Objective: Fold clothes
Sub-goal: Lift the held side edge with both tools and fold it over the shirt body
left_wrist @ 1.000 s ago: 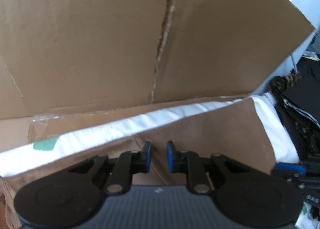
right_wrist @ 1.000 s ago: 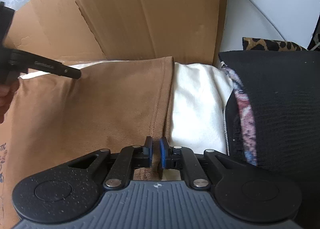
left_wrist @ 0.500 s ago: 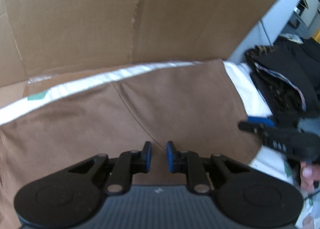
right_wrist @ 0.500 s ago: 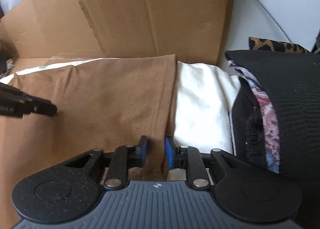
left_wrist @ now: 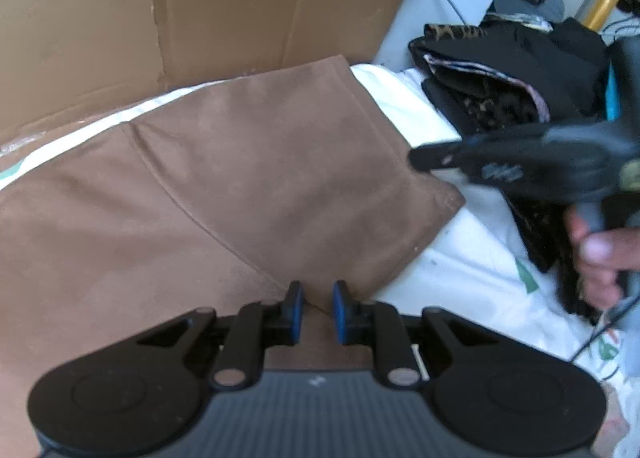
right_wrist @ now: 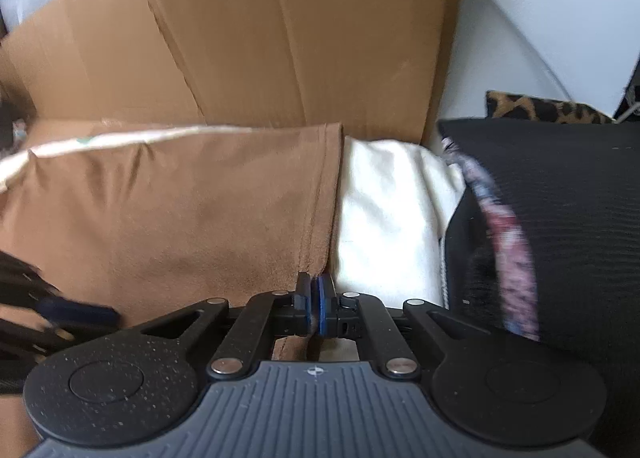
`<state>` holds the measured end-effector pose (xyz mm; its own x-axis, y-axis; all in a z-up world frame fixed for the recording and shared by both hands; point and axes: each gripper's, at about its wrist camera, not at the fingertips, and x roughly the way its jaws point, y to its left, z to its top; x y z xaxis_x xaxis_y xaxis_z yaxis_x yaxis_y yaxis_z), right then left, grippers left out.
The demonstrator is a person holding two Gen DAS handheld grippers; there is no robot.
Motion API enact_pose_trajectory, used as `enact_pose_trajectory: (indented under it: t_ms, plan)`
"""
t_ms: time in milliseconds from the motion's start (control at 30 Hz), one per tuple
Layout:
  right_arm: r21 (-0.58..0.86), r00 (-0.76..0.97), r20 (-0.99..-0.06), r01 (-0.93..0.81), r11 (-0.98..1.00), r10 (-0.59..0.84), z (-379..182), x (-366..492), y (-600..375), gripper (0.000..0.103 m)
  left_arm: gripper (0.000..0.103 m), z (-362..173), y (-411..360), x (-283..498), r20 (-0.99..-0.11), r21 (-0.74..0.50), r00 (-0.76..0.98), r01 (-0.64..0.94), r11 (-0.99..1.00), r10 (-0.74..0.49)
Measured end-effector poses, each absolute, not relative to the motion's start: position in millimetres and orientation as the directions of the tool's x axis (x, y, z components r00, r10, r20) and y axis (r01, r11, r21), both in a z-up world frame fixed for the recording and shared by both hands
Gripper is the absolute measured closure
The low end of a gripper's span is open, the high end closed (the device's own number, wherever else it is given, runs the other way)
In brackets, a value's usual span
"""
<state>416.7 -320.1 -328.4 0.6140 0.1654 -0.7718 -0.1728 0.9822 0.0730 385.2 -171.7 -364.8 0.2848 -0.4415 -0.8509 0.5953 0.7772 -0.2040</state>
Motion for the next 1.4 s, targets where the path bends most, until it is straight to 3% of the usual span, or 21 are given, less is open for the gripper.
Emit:
enact_pose_trajectory:
  t_ms: [167,433,567,833,967,1267,1300,1367,1400]
  plan:
    - [0.15,0.622,-0.753,-0.156,0.976,0.215,-314,397,-337,0.086,0.086,-366,-181,388,-0.846,-0.214,0.277,0.608,0.765,-0.456]
    - [0.216,0.599,-0.767,-0.1,0.971,0.232,-319,364,-344,0.084,0.086,-365,-198,388,-0.844,-0.217,0.271,0.616,0.757,-0.463]
    - [0.284,0.577,-0.769,-0.076,0.956,0.275,-327,354,-344,0.066,0.086,-351,-193,391,-0.842,-0.223,0.265,0.622,0.75,-0.47]
    - [0.404,0.568,-0.758,0.024,0.914,0.32,-343,357,-341,0.065,0.085,-341,-174,390,-0.866,-0.188,0.258,0.625,0.758,-0.428]
    - [0.444,0.57,-0.757,0.092,0.891,0.318,-350,361,-343,0.056,0.085,-345,-166,390,-0.88,-0.181,0.251,0.608,0.773,-0.403]
    - [0.469,0.571,-0.761,0.157,0.869,0.308,-362,381,-341,0.058,0.085,-355,-161,389,-0.896,-0.208,0.213,0.574,0.792,-0.389]
    - [0.463,0.566,-0.767,0.162,0.871,0.302,-362,382,-341,0.06,0.085,-356,-160,389,-0.895,-0.211,0.213,0.571,0.793,-0.391]
    - [0.451,0.566,-0.774,0.179,0.874,0.283,-361,384,-342,0.078,0.085,-357,-160,389,-0.894,-0.217,0.212,0.564,0.797,-0.394]
    - [0.45,0.567,-0.775,0.186,0.873,0.279,-361,385,-343,0.08,0.085,-357,-160,389,-0.894,-0.218,0.212,0.563,0.797,-0.395]
